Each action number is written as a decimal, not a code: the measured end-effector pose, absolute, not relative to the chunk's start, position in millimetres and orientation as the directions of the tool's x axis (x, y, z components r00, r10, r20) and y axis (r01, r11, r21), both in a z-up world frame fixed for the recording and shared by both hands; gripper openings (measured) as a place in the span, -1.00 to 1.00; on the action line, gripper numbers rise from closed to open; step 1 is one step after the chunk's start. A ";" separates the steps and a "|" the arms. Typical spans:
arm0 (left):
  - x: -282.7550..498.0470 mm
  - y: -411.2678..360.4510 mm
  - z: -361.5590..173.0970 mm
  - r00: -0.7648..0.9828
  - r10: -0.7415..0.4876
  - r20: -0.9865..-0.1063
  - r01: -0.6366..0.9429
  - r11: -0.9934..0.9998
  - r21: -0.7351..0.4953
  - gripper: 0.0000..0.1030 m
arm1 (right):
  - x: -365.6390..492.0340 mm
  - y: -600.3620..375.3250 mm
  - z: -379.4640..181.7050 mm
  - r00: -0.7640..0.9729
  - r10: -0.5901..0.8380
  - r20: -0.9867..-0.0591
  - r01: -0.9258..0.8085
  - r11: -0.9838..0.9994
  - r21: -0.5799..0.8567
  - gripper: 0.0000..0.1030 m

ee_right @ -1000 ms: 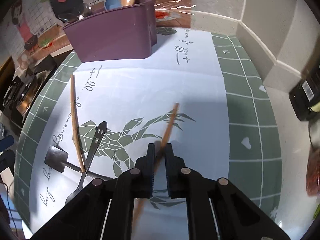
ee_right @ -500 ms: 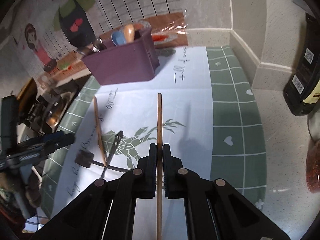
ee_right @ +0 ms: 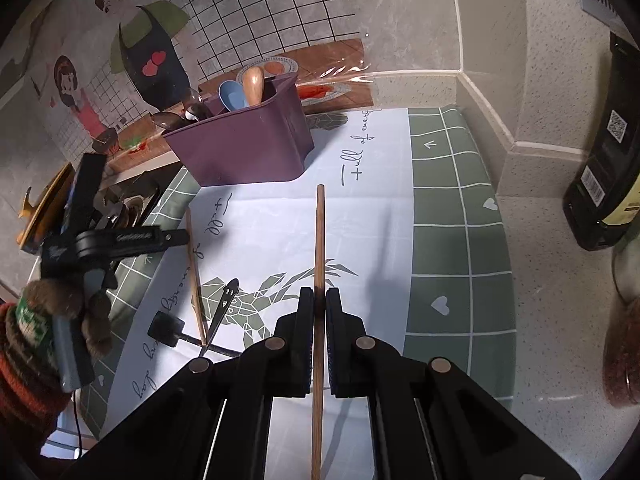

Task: Organize utensils
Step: 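Hold the chopstick in the right tool while the left tool grasps another chopstick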

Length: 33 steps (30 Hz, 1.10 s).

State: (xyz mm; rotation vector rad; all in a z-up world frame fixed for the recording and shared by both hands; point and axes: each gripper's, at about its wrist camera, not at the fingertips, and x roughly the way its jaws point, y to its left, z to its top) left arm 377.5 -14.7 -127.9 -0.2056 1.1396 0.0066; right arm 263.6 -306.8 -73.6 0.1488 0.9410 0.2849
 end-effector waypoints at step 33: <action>296.7 11.7 -113.1 0.389 -0.196 -0.900 0.101 0.980 -0.170 -0.77 | 295.6 -261.4 -118.6 0.410 0.225 -0.884 -0.190 0.969 0.159 -0.59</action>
